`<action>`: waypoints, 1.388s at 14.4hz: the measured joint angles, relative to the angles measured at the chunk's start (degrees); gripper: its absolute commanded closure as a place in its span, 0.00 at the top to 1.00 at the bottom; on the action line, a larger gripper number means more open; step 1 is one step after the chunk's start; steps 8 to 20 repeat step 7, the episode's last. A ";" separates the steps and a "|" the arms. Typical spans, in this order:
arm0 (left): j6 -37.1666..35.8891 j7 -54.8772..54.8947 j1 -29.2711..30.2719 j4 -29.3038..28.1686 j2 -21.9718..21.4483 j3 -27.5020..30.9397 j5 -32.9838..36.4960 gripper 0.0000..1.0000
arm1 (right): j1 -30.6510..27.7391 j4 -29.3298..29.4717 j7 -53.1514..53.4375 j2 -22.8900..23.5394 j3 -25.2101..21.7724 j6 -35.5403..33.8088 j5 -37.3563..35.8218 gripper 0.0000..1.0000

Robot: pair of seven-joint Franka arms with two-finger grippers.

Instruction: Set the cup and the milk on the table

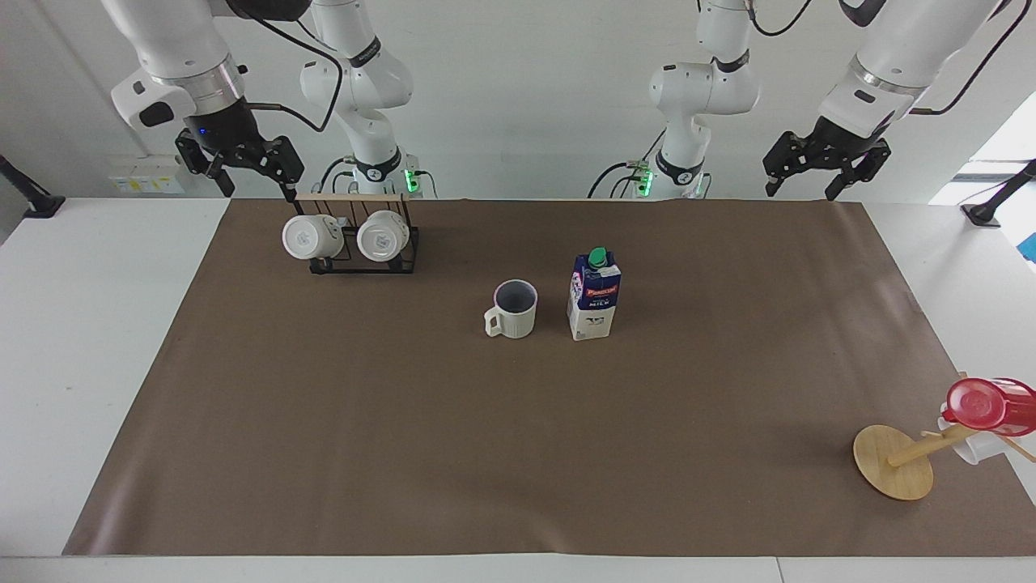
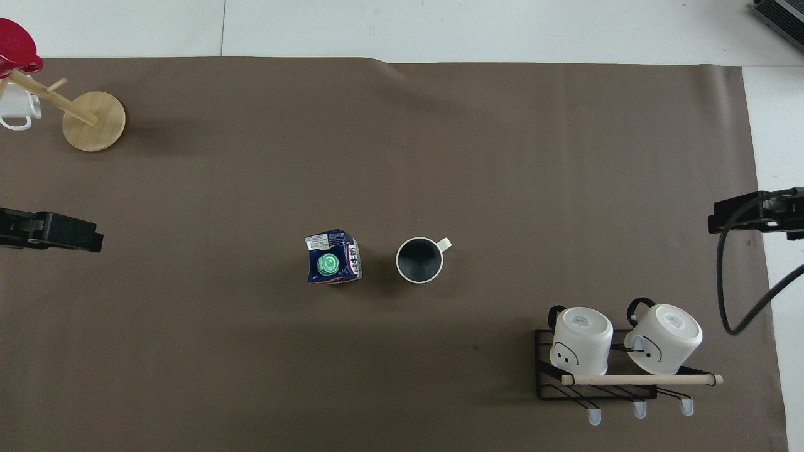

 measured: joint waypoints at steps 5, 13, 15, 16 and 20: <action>-0.37 0.00 1.72 -0.22 -0.04 0.08 0.00 1.00 | 0.00 0.00 0.00 0.00 0.00 0.00 0.00 1.00; -0.55 0.00 1.73 -0.25 -0.04 0.03 0.00 1.00 | 0.00 0.00 0.00 0.00 0.00 0.00 0.00 1.00; -0.55 0.00 1.73 -0.25 -0.04 0.03 0.00 1.00 | 0.00 0.00 0.00 0.00 0.00 0.00 0.00 1.00; -0.55 0.00 1.73 -0.25 -0.04 0.03 0.00 1.00 | 0.00 0.00 0.00 0.00 0.00 0.00 0.00 1.00; -0.55 0.00 1.73 -0.25 -0.04 0.03 0.00 1.00 | 0.00 0.00 0.00 0.00 0.00 0.00 0.00 1.00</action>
